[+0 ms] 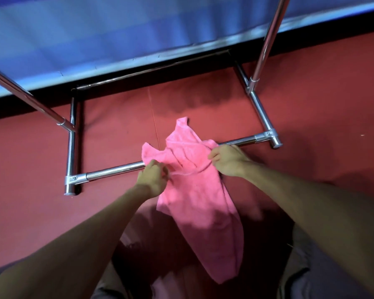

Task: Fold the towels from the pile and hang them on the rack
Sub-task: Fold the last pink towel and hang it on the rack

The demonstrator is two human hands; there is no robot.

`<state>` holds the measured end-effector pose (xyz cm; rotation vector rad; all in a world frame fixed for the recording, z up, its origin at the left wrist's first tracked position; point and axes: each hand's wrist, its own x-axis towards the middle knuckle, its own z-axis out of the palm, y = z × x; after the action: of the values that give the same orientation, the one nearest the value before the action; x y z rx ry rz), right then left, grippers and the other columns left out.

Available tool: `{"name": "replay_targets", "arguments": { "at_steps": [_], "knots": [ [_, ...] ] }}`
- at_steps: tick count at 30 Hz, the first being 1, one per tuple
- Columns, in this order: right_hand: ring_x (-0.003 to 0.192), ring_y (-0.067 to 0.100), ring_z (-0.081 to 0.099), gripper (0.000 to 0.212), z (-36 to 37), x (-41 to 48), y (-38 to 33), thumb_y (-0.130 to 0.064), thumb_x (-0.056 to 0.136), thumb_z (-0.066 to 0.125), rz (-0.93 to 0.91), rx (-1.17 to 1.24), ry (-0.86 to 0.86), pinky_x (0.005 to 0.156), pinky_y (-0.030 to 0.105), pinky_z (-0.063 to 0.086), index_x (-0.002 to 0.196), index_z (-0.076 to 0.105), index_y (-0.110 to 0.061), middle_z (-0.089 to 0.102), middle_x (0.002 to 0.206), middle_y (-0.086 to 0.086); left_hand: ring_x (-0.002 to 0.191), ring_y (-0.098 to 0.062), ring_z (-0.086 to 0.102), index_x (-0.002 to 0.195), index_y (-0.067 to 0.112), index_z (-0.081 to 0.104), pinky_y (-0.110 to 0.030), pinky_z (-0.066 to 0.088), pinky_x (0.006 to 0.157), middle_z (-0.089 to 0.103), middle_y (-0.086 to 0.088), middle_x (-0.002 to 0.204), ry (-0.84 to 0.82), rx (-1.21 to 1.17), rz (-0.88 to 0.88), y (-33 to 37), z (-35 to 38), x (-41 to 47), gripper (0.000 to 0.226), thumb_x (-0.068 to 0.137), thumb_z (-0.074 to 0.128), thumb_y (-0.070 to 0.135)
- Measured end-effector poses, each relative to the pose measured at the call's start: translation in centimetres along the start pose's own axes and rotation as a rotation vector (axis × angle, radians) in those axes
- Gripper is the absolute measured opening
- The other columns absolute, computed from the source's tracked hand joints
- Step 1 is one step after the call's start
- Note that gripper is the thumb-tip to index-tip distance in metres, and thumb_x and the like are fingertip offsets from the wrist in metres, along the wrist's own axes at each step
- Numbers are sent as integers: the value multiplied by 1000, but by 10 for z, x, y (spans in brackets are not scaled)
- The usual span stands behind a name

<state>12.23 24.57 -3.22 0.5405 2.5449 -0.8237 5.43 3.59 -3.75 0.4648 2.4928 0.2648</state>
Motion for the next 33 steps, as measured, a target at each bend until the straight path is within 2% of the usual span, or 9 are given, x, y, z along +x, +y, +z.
{"name": "replay_targets", "arguments": {
  "at_steps": [4,7,12,14,17,20,25,28,33],
  "knots": [
    [116,29,58,30,-35,-27,-25,-10,85,56,-51,14,-33,103,35,41,112,67,-6,66,121,11,85,-22,58,88,22,51,-21,42,78,65,-4,92,-26,-107,104,23,-48,-31,20,89,46,3],
    [88,26,65,31,-75,-55,-52,-13,82,63,-78,59,-71,89,37,52,113,63,-9,70,109,10,89,-28,62,87,16,59,-32,44,91,67,-9,91,20,-141,176,49,-92,-61,22,84,45,-1],
    [78,18,65,12,-143,-110,-104,-10,86,64,-255,126,-206,79,37,55,98,66,-12,69,89,8,49,-14,55,58,15,60,-29,51,58,60,1,54,124,-457,180,83,-161,-116,36,86,46,-3],
    [80,17,65,10,-166,-134,-124,-16,88,65,-320,83,-283,76,33,52,98,66,-14,67,87,5,40,-8,49,60,15,60,-25,49,49,54,5,45,130,-644,185,93,-186,-142,37,91,47,-2],
    [81,14,63,16,-190,-164,-148,-26,87,67,-405,113,-320,74,29,49,97,64,-14,65,86,5,48,-11,55,71,11,63,-23,52,48,61,-4,59,163,-878,228,105,-217,-180,30,94,46,1],
    [70,10,55,20,-198,-184,-163,-30,85,68,-528,154,-207,68,25,46,92,65,-11,62,75,-2,62,-17,58,93,0,64,-21,55,55,63,-17,83,204,-1127,240,111,-234,-206,20,96,45,4],
    [74,7,55,17,-187,-186,-167,-31,79,72,-716,203,64,75,40,50,88,70,-16,72,85,10,59,-14,60,84,3,62,-20,57,57,63,-9,70,314,-1570,208,106,-247,-223,16,94,50,2],
    [73,7,55,2,-193,-183,-175,-17,81,70,-723,258,167,74,39,49,83,69,-17,71,80,8,58,-13,61,80,4,62,-21,56,57,65,-3,59,364,-1642,226,108,-255,-223,16,93,53,3],
    [69,12,56,13,-211,-196,-183,-11,88,63,-633,777,237,64,24,43,88,68,1,68,74,7,73,-16,66,104,8,63,-29,50,75,72,-5,82,299,-1476,324,110,-262,-228,15,93,55,14]
  ]
}}
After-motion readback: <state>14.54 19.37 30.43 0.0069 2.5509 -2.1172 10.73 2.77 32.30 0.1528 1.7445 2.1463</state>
